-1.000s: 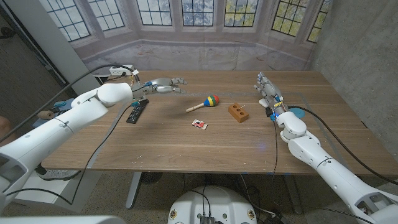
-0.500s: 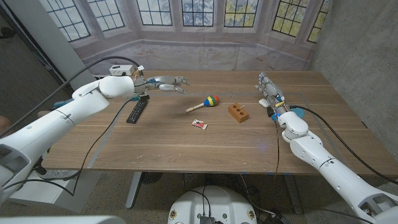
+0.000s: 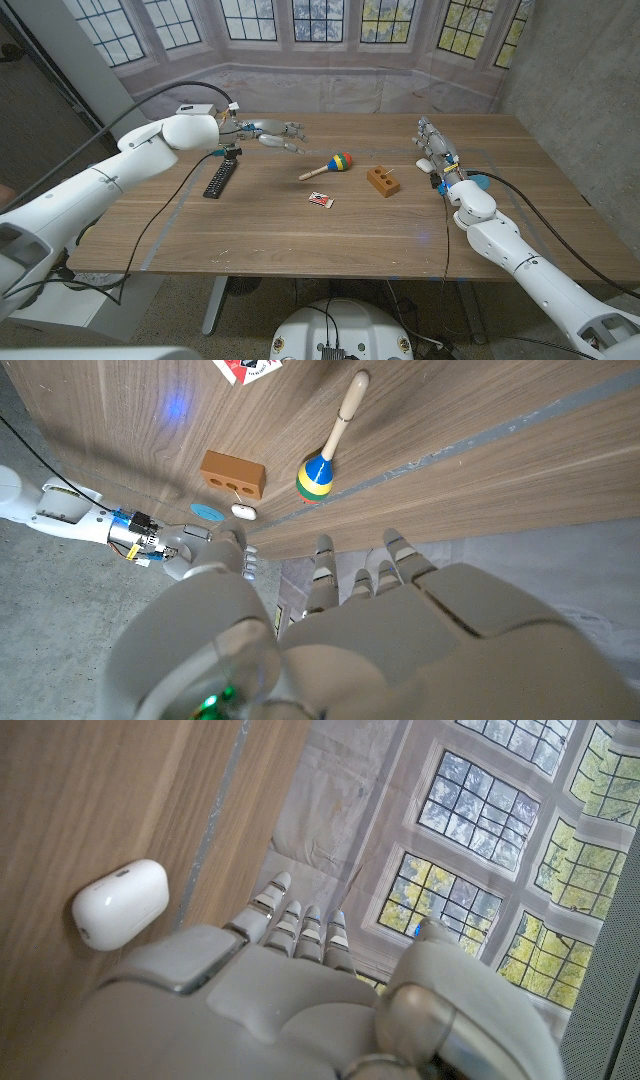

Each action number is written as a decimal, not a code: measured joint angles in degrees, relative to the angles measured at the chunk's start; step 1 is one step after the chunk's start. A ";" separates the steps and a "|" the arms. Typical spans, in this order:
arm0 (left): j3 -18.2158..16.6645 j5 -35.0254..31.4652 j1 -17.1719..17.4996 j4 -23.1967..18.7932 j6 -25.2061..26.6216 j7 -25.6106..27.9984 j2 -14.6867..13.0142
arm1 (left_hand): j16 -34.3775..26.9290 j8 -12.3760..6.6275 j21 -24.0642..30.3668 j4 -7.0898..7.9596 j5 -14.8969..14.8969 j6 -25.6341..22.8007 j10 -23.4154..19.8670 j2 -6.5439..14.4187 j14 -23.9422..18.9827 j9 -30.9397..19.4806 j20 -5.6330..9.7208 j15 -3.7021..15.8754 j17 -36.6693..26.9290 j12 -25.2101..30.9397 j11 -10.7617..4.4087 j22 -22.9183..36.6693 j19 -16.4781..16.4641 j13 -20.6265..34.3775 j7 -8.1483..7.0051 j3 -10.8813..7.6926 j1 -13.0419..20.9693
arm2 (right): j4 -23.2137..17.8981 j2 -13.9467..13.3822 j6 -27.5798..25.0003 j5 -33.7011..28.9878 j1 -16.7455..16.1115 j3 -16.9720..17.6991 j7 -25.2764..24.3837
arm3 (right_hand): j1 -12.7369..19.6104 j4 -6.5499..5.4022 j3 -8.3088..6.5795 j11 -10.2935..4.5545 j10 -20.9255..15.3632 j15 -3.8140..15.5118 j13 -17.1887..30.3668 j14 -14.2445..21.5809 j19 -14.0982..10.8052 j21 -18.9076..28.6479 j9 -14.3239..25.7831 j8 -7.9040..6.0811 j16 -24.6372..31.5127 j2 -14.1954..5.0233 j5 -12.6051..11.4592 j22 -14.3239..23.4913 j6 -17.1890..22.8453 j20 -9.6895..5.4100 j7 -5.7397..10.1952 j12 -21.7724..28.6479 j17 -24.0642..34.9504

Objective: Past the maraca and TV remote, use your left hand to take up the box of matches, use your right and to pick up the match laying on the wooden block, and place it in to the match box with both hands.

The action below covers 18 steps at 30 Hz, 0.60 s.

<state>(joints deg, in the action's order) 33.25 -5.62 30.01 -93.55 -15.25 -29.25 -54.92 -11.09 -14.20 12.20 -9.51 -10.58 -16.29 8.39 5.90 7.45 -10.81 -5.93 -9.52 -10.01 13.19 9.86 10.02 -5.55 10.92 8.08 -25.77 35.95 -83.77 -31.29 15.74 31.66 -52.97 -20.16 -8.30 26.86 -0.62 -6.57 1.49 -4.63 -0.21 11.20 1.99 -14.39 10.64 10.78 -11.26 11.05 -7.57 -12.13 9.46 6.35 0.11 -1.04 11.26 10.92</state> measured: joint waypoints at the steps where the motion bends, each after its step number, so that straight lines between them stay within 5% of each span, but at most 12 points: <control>1: 0.00 -0.09 0.00 0.00 -0.07 0.02 0.00 | 0.00 -0.06 0.00 0.00 0.00 -0.04 -0.23 0.00 -0.04 0.00 0.11 -0.04 0.00 0.00 0.20 0.00 -0.11 0.00 0.00 0.00 0.00 | -0.01 0.01 -0.01 0.00 -0.02 0.01 -0.06 | 0.00 0.00 0.00 0.16 -0.16 0.00 0.00 0.00 -0.02 0.00 0.00 0.00 0.00 0.00 0.00 0.00 0.21 0.01 -0.21 0.00 0.00; 18: -0.04 -6.16 -1.15 -2.20 -1.22 -1.66 -0.35 | 0.00 -0.21 0.00 -0.46 0.00 -0.92 -0.52 -1.06 -0.30 0.16 -0.21 -0.30 0.01 0.00 0.06 -0.01 -0.39 -0.26 0.31 0.01 1.06 | -0.92 0.64 -0.07 0.33 -1.00 0.37 -1.04 | 0.00 0.24 -0.24 0.65 -0.64 -0.21 0.00 0.21 -0.41 0.39 0.00 0.00 0.00 0.00 0.00 0.00 0.62 0.40 -0.61 0.00 0.01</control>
<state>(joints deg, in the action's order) 33.22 -11.77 28.87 -95.75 -16.46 -30.91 -55.27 -11.09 -14.41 12.20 -9.97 -10.58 -17.21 7.86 4.84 7.15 -10.65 -6.14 -9.83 -10.01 13.19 9.92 10.02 -5.95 10.65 8.39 -25.76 37.01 -84.69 -30.65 15.67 31.98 -53.98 -19.79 -9.34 26.86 -0.39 -6.81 2.13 -5.27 -0.42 11.20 2.20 -14.80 11.03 10.78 -11.26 11.05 -7.57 -12.13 9.46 6.96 0.51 -1.65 11.26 10.93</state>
